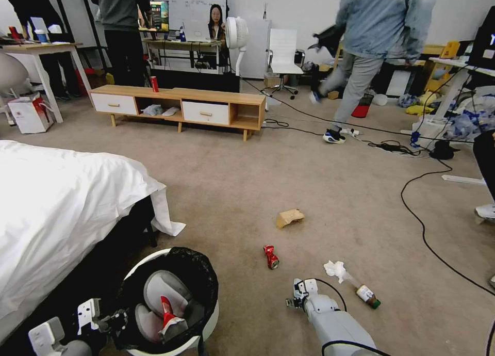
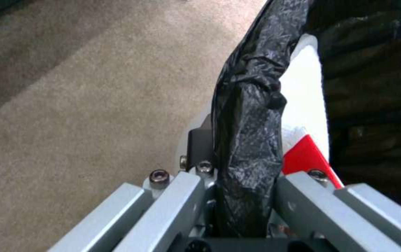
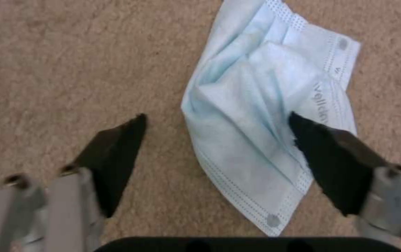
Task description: Pick up the trash bin, then pick up the garbage from the floor and place it into the trash bin.
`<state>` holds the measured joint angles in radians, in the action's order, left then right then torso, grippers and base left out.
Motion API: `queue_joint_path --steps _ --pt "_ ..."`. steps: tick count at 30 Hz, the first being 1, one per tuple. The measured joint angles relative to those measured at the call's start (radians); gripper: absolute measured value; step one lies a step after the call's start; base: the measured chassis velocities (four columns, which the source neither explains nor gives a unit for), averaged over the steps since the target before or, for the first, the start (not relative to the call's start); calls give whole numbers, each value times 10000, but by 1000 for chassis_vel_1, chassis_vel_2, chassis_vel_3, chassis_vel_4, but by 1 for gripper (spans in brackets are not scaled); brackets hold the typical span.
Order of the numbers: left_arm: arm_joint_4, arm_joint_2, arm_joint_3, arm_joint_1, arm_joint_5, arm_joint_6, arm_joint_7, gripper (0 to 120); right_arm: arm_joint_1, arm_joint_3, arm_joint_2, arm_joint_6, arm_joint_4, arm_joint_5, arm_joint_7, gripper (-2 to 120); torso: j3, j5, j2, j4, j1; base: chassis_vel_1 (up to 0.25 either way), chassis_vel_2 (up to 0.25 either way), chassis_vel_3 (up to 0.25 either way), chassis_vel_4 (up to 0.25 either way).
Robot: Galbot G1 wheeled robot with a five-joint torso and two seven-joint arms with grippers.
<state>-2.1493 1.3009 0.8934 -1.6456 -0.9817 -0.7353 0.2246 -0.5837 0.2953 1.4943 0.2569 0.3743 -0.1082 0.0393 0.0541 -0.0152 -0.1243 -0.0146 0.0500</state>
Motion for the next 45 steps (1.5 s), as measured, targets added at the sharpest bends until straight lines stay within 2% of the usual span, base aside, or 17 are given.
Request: queue_joint_path --steps 3,5,6,9,12,17,20,21,30,35,39,41,43,44,45 --pt "18 5 -2 0 20 0 -11 1 -10 12 -15 -8 13 -1 7 73 0 3 0 3 0 0 0 0 0" --pt "22 0 -7 -10 30 0 -34 1 -5 108 -86 -20 -13 41 6 57 0 -3 -1 -2 0 0 0 0 0" --pt "22 0 -7 -10 30 0 -34 1 -5 108 -86 -20 -13 41 6 57 0 -3 -1 -2 0 0 0 0 0" --pt "18 -18 -11 -10 29 0 -42 1 5 164 -124 -19 -21 78 -20 42 0 -4 0 -7 0 0 0 0 0" --pt "12 -18 -12 -11 28 0 -45 1 5 178 -143 -17 -25 83 -37 37 0 -3 0 -8 0 0 0 0 0" --pt "68 -13 -20 14 36 0 -60 1 -63 221 -215 -12 -3 122 -64 14 1 -6 0 -5 0 0 0 0 0" --pt "109 -11 -27 32 56 0 -66 1 -91 209 -234 -5 23 131 -72 10 1 -5 0 -6 0 0 0 0 0" --pt "143 12 -37 45 81 0 -73 1 -132 199 -253 20 76 144 -89 0 2 -8 0 -7 1 0 0 0 0" --pt "231 -19 -46 73 127 0 -92 1 -325 89 -359 79 392 31 -84 0 3 -5 1 -4 1 0 0 0 0" --pt "267 -23 -66 107 160 0 -92 1 -757 -257 -714 247 1144 -445 -105 0 3 -3 2 -6 1 0 0 0 0" --pt "319 15 -165 158 245 0 -92 1 -1634 -903 -1443 520 2834 -1755 -367 0 3 -5 3 -8 1 0 0 0 0" --pt "320 26 -183 160 259 0 -92 1 -1769 -975 -1540 514 3062 -1951 -398 0 3 -5 2 -8 1 0 0 0 0" --pt "320 65 -267 165 326 0 -103 1 -2310 -1215 -1984 270 4005 -2763 -531 0 3 -1 3 -4 1 0 0 0 0" --pt "320 65 -267 165 326 0 -103 1 -2310 -1215 -1984 270 4005 -2763 -531 0 3 -1 3 -4 1 0 0 0 0" --pt "320 59 -303 166 347 1 -117 1 -2691 -1299 -2362 107 4760 -3241 -578 0 2 -3 3 -3 1 0 0 0 0"
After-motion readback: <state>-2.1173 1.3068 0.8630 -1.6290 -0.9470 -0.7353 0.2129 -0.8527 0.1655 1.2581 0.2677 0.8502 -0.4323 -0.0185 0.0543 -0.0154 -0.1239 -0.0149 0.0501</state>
